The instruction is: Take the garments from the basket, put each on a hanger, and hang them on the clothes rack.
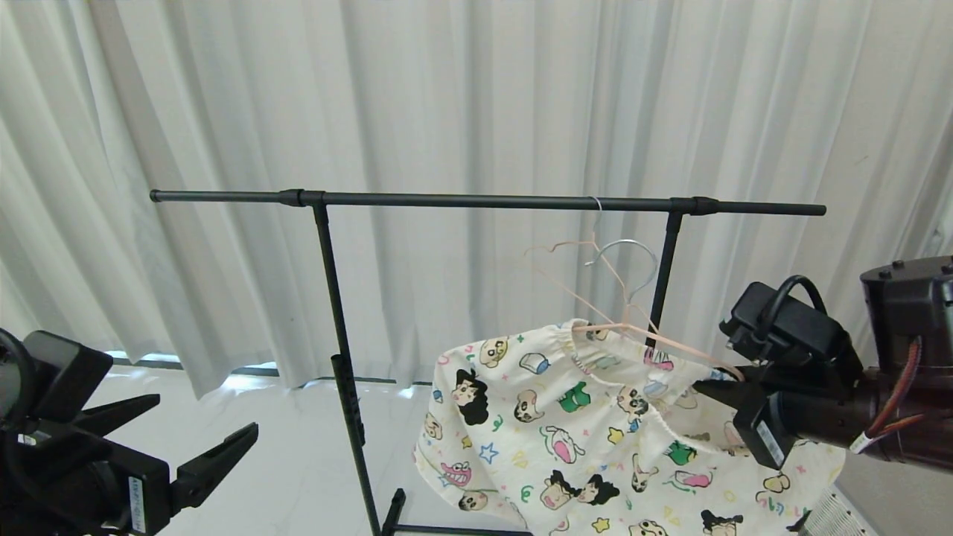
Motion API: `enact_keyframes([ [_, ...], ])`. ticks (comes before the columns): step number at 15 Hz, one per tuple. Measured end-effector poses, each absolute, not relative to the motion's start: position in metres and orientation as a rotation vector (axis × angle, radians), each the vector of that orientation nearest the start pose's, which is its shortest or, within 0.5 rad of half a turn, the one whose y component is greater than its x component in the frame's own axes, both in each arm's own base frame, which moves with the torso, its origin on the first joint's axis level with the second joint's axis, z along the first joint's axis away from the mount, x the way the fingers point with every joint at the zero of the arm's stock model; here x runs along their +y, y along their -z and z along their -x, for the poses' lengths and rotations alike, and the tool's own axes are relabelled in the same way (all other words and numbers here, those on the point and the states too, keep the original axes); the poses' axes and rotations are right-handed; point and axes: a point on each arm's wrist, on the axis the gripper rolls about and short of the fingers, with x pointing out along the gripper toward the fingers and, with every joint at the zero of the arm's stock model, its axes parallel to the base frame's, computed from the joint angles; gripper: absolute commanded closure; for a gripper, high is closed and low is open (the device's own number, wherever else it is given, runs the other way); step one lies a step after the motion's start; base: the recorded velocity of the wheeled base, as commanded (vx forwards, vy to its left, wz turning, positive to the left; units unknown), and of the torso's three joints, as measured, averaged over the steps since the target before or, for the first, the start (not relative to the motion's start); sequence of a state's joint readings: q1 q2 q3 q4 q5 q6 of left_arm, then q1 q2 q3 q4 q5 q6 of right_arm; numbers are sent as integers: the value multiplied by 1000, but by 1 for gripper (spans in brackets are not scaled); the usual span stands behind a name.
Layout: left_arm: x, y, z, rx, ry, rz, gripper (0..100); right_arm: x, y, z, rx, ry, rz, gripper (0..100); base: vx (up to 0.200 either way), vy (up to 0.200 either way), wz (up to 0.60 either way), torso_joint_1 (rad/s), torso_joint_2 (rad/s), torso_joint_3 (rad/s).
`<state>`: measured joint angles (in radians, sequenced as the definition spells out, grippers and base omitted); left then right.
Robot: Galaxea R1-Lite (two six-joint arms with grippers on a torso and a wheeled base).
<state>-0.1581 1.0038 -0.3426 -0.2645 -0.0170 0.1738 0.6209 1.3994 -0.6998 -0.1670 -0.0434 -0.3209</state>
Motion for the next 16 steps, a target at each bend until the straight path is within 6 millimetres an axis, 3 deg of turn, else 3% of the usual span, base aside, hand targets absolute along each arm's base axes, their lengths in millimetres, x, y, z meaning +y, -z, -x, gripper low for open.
enact_keyframes([
  [5,-12,-176,-118,350,90,-210,0,120,-173,-181,619,-418,451,100,0,0,0,0,0,0],
  [10,-12,-175,-118,350,87,-217,0,129,-179,-198,704,-237,327,100,0,0,0,0,0,0],
  [16,-11,-172,-118,370,57,-256,0,136,-179,-199,704,-255,335,100,0,200,0,3,2,0],
])
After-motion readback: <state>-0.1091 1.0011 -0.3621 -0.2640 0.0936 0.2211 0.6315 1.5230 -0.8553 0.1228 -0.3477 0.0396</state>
